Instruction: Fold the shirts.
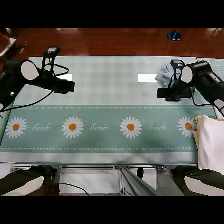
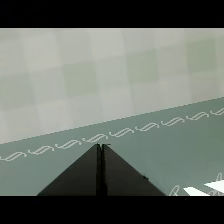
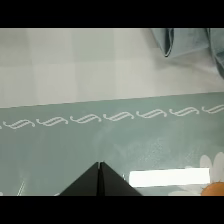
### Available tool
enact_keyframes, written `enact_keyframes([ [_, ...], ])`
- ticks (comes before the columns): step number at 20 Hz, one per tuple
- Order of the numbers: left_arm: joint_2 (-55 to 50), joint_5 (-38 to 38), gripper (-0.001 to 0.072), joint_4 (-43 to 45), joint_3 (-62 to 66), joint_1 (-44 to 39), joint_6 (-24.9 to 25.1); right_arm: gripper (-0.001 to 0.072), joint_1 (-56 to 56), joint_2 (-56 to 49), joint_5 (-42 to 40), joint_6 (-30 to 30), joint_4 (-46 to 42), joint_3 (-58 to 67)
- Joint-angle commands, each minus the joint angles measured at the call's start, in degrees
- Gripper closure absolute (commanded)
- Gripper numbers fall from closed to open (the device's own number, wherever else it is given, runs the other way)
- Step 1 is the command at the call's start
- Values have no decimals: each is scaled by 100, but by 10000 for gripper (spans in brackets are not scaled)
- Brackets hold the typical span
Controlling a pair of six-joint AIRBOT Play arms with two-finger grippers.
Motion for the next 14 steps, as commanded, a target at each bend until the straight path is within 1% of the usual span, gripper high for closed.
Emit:
enact_keyframes([
  [1,-4,0,684,2,-2,2,0,691,2,-4,2,0,2,0],
  [11,-4,28,684,-2,-2,2,0,690,2,-4,-2,0,-4,0],
  [13,-4,404,684,-4,-2,2,0,691,2,-4,-28,-2,-26,0],
  [14,-4,603,684,-4,-2,2,0,691,2,-4,-181,0,-26,0],
])
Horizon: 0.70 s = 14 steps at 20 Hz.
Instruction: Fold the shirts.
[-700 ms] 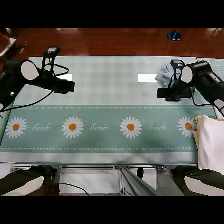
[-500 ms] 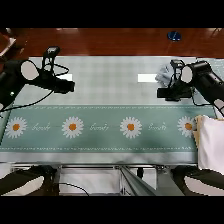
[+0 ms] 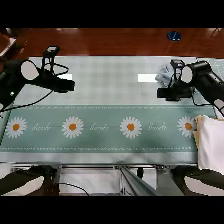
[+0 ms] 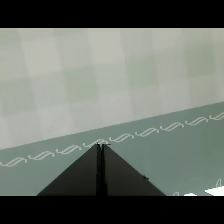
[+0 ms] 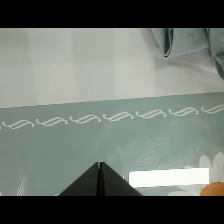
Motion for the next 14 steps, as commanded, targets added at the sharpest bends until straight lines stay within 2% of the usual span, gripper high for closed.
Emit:
enact_keyframes([
  [1,-2,575,684,-4,-2,2,0,691,2,-4,-514,2,-13,0],
  [4,-2,866,684,0,-2,4,2,690,2,-11,-1060,2,-87,-2],
  [6,-2,1220,681,2,-2,4,2,662,2,-4,-1631,11,-758,-2],
  [7,-4,1414,577,13,-2,17,2,320,2,-7,-1987,111,-1410,-2],
  [8,-9,1650,192,13,-2,31,2,86,2,-11,-2352,249,-2194,0],
  [9,-28,1904,4,31,-2,39,2,85,-44,-11,-2691,640,-3062,0],
  [10,-48,2092,5,33,-2,42,4,86,-205,-44,-2946,1327,-3794,48],
  [11,-63,2199,6,35,0,46,4,87,-470,-144,-3049,1856,-4061,179],
  [12,-70,2275,7,33,-2,50,4,91,-839,-343,-3082,2076,-3956,413],
  [14,-87,2371,6,33,-2,50,4,94,-1545,-857,-3016,1943,-3298,938],
])
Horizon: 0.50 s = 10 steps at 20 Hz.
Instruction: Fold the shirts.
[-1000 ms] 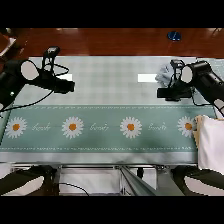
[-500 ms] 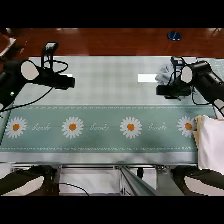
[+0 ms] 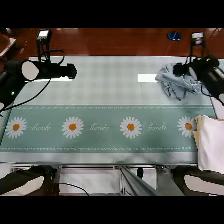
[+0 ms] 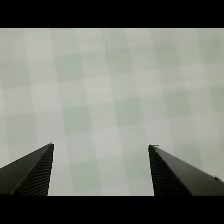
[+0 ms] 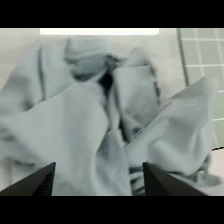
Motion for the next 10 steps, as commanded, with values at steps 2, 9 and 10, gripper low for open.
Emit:
enact_keyframes([
  [2,-59,376,6,9,-2,9,2,94,-1290,-1001,-138,-87,984,1010],
  [9,-420,363,6,0,-2,-15,-7,102,-1965,-2417,1257,-1453,3016,1915],
  [10,-516,348,6,-63,-2,-42,-20,158,-1963,-2463,1362,-1528,3064,1915],
])
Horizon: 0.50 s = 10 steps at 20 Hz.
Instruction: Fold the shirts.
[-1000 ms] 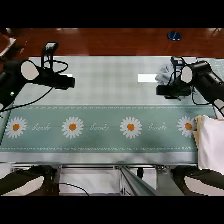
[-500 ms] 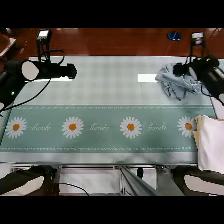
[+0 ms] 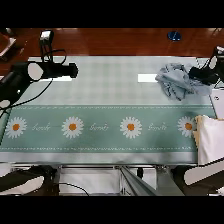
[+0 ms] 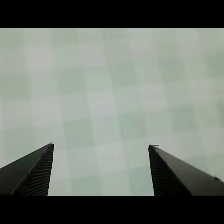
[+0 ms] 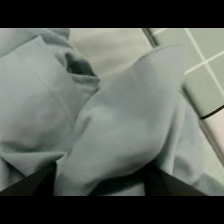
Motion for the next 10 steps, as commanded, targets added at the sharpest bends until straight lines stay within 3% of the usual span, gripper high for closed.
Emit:
enact_keyframes([
  [1,-258,-44,6,-153,-2,-52,-9,292,-151,-380,614,-634,815,195],
  [3,-289,-140,6,-142,11,-42,13,688,-153,-358,857,-1130,1471,197],
  [6,-125,-1043,6,481,492,278,7,690,-149,-50,1058,-1814,2590,308],
  [10,623,-2535,6,328,916,999,11,691,46,1091,525,-2487,3316,1272],
])
